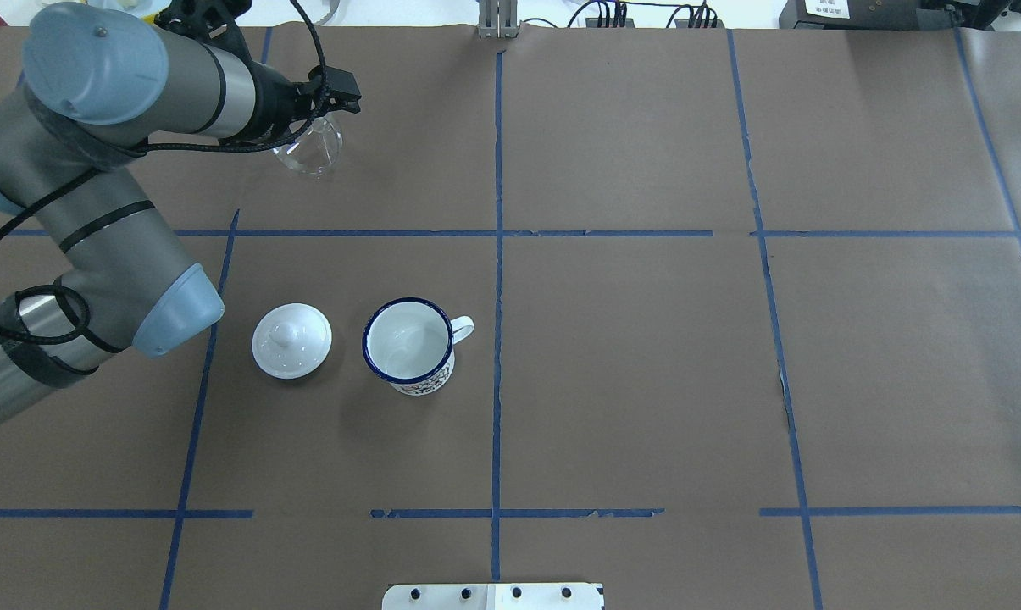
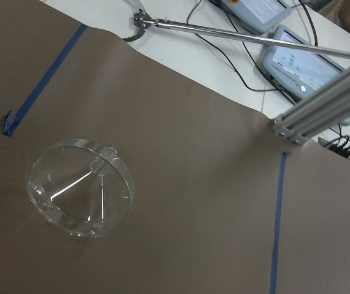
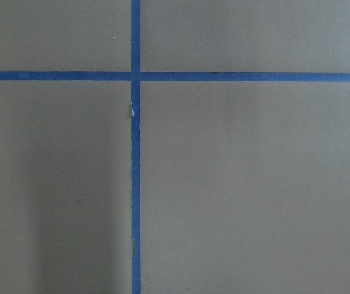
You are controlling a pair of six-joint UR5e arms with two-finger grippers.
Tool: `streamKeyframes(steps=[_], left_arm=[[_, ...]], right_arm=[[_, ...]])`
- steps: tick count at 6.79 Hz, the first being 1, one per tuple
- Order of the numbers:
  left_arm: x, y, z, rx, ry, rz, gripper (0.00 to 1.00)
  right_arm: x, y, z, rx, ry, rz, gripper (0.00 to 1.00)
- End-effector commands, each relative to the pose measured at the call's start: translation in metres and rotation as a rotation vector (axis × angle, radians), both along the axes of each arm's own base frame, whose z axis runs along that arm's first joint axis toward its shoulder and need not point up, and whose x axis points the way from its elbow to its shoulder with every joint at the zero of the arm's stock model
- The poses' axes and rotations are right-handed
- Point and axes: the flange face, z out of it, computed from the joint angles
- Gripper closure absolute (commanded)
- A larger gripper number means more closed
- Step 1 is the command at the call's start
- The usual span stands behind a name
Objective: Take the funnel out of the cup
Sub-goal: 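Release the funnel and move the left gripper over the white lid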
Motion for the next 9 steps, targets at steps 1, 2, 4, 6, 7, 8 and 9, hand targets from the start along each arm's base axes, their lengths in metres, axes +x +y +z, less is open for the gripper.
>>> streamKeyframes(steps=[1,2,4,6,7,8,9], left_arm=[[-0.020,0.024,0.020,-0.063,-0.054,0.103,0.00],[-0.029,0.031,0.028,-0.051,-0.170,0.158,0.00],[-0.034,0.045,0.035,-0.091,-0.292,0.218,0.00],[-0.026,0.055,0.048,-0.100,-0.303,0.239,0.00],[-0.018,0.068,0.063,-0.102,-0.306,0.263,0.00],[-0.008,0.085,0.076,-0.088,-0.289,0.288,0.00],[0.007,0.097,0.085,-0.109,-0.290,0.308,0.00]], right_arm=[[0.000,0.000,0.000,0.000,0.000,0.000,0.00],[0.000,0.000,0.000,0.000,0.000,0.000,0.00],[0.000,0.000,0.000,0.000,0.000,0.000,0.00],[0.000,0.000,0.000,0.000,0.000,0.000,0.00],[0.000,0.000,0.000,0.000,0.000,0.000,0.00],[0.000,0.000,0.000,0.000,0.000,0.000,0.00],[0.000,0.000,0.000,0.000,0.000,0.000,0.00]])
